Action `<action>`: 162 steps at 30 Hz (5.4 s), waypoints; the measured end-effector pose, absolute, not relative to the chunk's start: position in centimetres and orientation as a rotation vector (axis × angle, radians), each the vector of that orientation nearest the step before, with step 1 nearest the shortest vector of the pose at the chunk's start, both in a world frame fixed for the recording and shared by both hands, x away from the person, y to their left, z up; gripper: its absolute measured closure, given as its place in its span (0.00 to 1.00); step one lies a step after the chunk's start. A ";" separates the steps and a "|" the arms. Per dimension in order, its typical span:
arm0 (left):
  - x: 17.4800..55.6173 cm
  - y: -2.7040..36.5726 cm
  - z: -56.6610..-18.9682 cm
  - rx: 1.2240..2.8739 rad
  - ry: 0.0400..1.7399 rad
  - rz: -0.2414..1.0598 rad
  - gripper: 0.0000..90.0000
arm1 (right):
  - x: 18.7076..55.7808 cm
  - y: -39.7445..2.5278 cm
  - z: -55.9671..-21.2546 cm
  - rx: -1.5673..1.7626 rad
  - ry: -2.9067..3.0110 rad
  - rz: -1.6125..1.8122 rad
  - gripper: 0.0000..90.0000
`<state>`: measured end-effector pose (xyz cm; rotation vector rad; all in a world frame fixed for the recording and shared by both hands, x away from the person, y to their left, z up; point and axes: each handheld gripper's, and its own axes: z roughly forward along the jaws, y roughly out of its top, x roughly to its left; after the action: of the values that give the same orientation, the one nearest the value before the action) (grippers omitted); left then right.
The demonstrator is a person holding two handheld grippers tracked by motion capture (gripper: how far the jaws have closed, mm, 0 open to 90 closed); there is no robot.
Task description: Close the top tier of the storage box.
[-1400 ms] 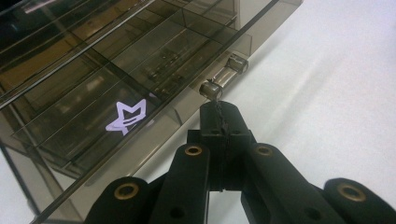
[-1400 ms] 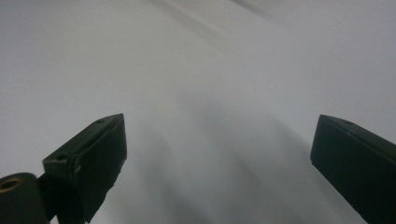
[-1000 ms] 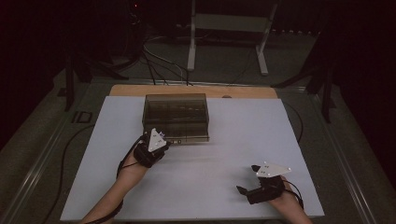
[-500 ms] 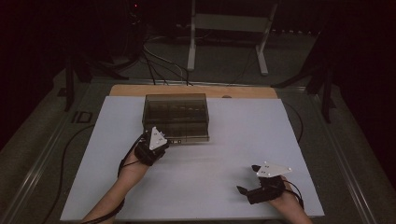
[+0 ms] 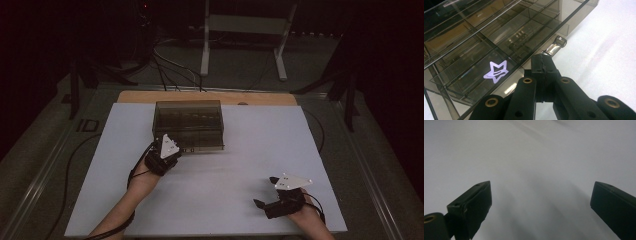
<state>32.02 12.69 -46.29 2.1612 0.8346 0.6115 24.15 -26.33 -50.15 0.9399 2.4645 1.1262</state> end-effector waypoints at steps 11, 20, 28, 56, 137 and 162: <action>32.2 12.5 -46.1 2.171 0.828 0.615 1.00 | 24.1 -26.3 -50.1 0.940 2.462 1.132 0.05; 32.5 12.4 -45.9 2.182 0.829 0.623 1.00 | 24.2 -26.4 -50.0 0.944 2.457 1.139 0.05; 32.9 12.4 -45.7 2.189 0.836 0.632 1.00 | 24.2 -26.4 -50.0 0.942 2.454 1.139 0.05; 34.1 12.2 -45.6 2.201 0.862 0.636 1.00 | 24.1 -26.4 -49.9 0.941 2.446 1.138 0.05; 38.0 11.6 -45.7 2.227 0.928 0.704 1.00 | 24.1 -26.6 -49.8 0.944 2.438 1.139 0.05; 36.8 13.0 -44.4 2.168 0.976 0.610 0.97 | 24.1 -26.6 -49.8 0.946 2.436 1.135 0.05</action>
<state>36.84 12.97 -44.44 2.1685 0.9757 0.6099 24.15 -26.60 -49.79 0.9462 2.4357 1.1349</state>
